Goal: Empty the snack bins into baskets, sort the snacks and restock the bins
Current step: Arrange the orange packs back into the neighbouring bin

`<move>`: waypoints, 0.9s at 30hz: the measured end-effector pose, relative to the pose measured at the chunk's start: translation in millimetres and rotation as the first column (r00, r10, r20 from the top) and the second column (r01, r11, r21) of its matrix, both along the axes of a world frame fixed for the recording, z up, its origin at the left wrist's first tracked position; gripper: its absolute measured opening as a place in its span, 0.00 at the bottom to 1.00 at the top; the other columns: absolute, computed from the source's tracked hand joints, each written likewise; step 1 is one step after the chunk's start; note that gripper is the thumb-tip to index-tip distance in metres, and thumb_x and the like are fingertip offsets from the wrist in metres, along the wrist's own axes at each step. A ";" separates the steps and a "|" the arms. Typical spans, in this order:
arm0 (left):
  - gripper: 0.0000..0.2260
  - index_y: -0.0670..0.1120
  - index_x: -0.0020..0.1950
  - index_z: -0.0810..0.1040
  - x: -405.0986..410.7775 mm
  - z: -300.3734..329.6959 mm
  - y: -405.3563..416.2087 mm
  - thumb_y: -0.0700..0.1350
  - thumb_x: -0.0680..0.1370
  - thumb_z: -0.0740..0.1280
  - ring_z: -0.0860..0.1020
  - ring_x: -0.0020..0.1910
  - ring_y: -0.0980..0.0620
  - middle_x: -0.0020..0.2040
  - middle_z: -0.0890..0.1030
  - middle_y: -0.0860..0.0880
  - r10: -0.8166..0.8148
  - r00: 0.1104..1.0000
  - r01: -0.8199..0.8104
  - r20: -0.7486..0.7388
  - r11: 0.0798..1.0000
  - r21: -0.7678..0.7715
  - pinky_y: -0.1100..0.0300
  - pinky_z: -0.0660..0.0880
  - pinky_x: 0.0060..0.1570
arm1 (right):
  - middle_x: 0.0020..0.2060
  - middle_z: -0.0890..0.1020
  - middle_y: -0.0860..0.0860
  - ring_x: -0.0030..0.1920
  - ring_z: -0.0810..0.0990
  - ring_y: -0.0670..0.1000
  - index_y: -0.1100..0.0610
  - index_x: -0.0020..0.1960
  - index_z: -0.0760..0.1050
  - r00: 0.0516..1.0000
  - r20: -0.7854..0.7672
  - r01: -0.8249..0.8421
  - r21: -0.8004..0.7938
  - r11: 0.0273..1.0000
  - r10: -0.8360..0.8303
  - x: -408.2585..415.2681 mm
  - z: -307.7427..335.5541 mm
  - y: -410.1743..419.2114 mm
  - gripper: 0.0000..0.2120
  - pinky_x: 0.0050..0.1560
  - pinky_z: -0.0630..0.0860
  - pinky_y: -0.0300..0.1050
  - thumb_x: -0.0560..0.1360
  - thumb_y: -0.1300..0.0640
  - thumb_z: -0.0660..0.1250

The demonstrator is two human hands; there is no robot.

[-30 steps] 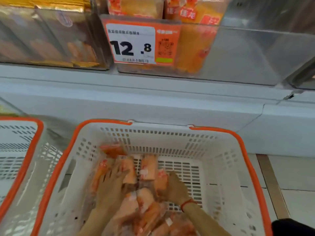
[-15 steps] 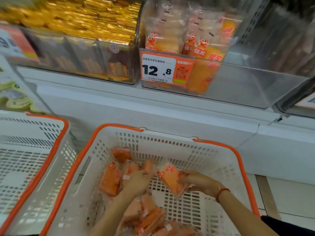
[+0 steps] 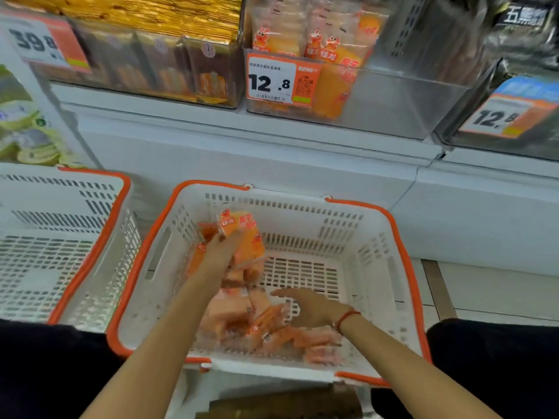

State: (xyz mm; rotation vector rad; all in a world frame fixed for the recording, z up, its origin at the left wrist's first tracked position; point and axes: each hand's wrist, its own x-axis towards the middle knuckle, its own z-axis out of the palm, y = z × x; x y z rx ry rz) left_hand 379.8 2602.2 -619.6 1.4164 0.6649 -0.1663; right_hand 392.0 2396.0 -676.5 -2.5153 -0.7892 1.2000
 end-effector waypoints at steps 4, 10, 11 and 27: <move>0.09 0.49 0.56 0.76 -6.0 7.3 1.4 0.52 0.81 0.61 0.78 0.57 0.42 0.53 0.81 0.46 -0.042 0.999 0.042 0.002 0.999 -0.029 0.52 0.74 0.53 | 0.64 0.75 0.55 0.64 0.71 0.58 0.46 0.72 0.69 0.935 0.284 -0.179 -0.143 0.973 0.214 -17.4 -17.2 15.5 0.23 0.64 0.69 0.54 0.77 0.52 0.65; 0.08 0.51 0.57 0.74 -6.3 18.3 3.8 0.52 0.82 0.61 0.79 0.55 0.48 0.55 0.82 0.47 -0.051 0.998 0.053 0.022 0.994 -0.091 0.51 0.74 0.58 | 0.50 0.79 0.57 0.50 0.77 0.57 0.58 0.51 0.79 0.967 0.254 0.008 0.024 1.000 -0.014 15.5 -12.6 -3.3 0.10 0.48 0.73 0.50 0.78 0.52 0.64; 0.09 0.50 0.58 0.74 -4.0 18.4 4.7 0.53 0.82 0.61 0.79 0.54 0.48 0.55 0.81 0.47 -0.047 0.999 0.049 0.017 0.995 -0.092 0.52 0.74 0.57 | 0.46 0.80 0.56 0.47 0.77 0.57 0.59 0.47 0.78 0.965 0.236 0.098 0.084 0.992 -0.115 27.1 -6.4 -9.4 0.09 0.47 0.72 0.50 0.78 0.54 0.65; 0.23 0.46 0.65 0.76 15.9 41.7 11.8 0.60 0.81 0.55 0.79 0.60 0.41 0.61 0.80 0.40 -0.268 0.962 0.267 0.047 0.894 -0.360 0.44 0.75 0.61 | 0.68 0.69 0.42 0.71 0.61 0.48 0.38 0.56 0.78 0.872 0.316 0.056 0.695 0.717 -0.374 70.1 118.1 15.8 0.22 0.71 0.56 0.45 0.74 0.65 0.70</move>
